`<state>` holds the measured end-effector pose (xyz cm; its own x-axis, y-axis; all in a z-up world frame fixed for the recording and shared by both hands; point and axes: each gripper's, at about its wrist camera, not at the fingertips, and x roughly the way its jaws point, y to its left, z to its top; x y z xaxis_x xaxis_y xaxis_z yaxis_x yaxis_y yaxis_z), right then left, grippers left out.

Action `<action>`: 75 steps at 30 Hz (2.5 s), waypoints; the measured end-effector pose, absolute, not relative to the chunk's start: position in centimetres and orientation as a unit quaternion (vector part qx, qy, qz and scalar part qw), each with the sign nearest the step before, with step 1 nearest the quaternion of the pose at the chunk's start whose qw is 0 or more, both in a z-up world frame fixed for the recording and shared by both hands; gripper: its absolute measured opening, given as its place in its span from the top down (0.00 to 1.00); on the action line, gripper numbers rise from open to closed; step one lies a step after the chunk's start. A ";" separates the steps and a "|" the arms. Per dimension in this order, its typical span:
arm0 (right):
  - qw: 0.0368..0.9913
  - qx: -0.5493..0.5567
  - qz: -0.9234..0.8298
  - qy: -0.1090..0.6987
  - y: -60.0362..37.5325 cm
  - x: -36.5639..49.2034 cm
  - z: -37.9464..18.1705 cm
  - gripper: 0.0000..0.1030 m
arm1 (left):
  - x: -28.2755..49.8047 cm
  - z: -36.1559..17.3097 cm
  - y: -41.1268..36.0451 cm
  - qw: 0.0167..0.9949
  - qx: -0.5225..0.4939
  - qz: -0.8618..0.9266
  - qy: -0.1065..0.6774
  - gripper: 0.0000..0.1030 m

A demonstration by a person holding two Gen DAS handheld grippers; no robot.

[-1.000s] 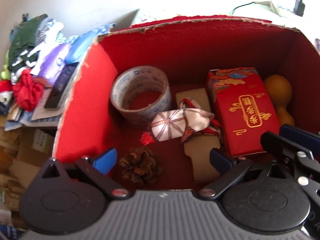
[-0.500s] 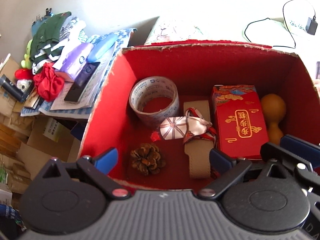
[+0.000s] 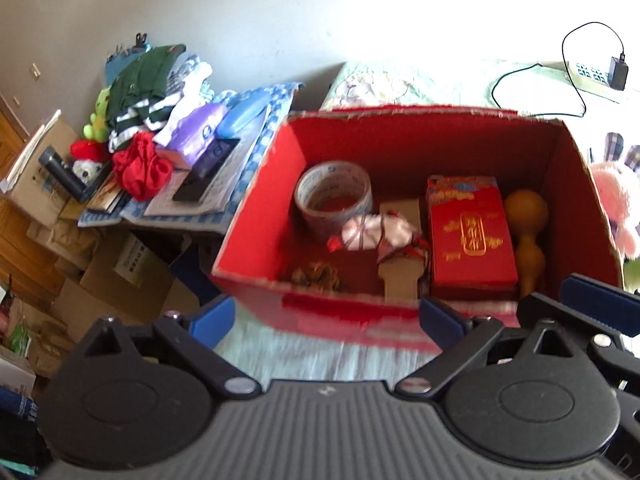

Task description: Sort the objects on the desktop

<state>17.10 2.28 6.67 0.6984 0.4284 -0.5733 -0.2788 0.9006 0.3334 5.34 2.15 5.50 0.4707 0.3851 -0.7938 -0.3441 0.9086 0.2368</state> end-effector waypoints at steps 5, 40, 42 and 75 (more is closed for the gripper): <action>0.909 0.102 0.194 0.355 3.1 15.7 5.9 0.69 | 3.5 4.3 2.4 0.849 0.008 0.204 0.487 0.03; 0.882 0.103 0.201 0.414 6.1 16.9 7.0 0.71 | 3.2 5.0 5.5 0.851 0.011 0.152 0.502 0.04; 0.884 0.111 0.201 0.408 5.9 17.2 7.6 0.71 | 3.7 5.8 5.7 0.857 0.014 0.145 0.495 0.04; 0.897 0.189 0.019 0.399 5.3 24.7 5.5 0.67 | 13.6 3.6 8.4 0.852 0.057 0.033 0.520 0.04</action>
<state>24.67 5.31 5.53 0.6804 0.1846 -0.7092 0.1181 0.9275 0.3546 13.60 8.36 3.62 0.4580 0.1145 -0.8816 0.0036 0.9914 0.1306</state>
